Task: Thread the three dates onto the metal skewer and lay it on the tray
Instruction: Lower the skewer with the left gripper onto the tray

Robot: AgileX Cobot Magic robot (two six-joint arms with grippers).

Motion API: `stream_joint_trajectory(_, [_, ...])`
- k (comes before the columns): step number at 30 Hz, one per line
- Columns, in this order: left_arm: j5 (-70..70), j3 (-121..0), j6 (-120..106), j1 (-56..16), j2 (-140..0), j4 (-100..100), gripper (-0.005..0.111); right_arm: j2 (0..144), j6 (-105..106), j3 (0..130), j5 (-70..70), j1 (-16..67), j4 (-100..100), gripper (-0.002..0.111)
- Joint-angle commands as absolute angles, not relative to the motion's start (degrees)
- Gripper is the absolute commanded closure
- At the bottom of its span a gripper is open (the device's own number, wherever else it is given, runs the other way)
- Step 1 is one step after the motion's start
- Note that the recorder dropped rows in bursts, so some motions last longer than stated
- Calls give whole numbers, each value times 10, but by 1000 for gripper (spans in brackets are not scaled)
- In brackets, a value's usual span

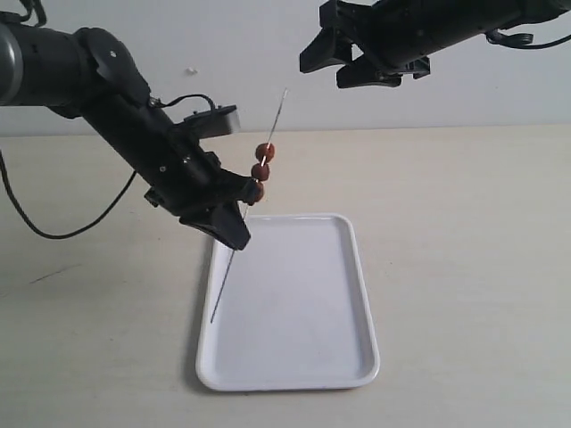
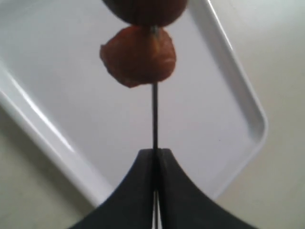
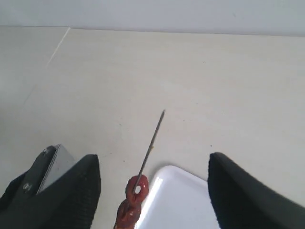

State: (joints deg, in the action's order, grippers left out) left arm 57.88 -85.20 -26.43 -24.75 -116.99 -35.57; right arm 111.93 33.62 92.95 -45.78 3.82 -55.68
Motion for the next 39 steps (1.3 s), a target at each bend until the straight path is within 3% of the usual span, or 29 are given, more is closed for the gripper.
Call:
stream_joint_trajectory(1, [572,-855,-196,-288,-1167,-331,107,1103,310,929,-455,36,-519,46])
stream_joint_trajectory(10, [557,-855,-52,-307,-1186,-307,107,1099,215,929,-463,36,-401,46])
stream_joint_trajectory(32, [598,-861,-42,-314,-1259,-346,107,1099,213,929,-476,36,-400,46])
stream_joint_trajectory(39, [601,-861,-42,-314,-1262,-349,88,1099,213,929,-481,36,-400,46])
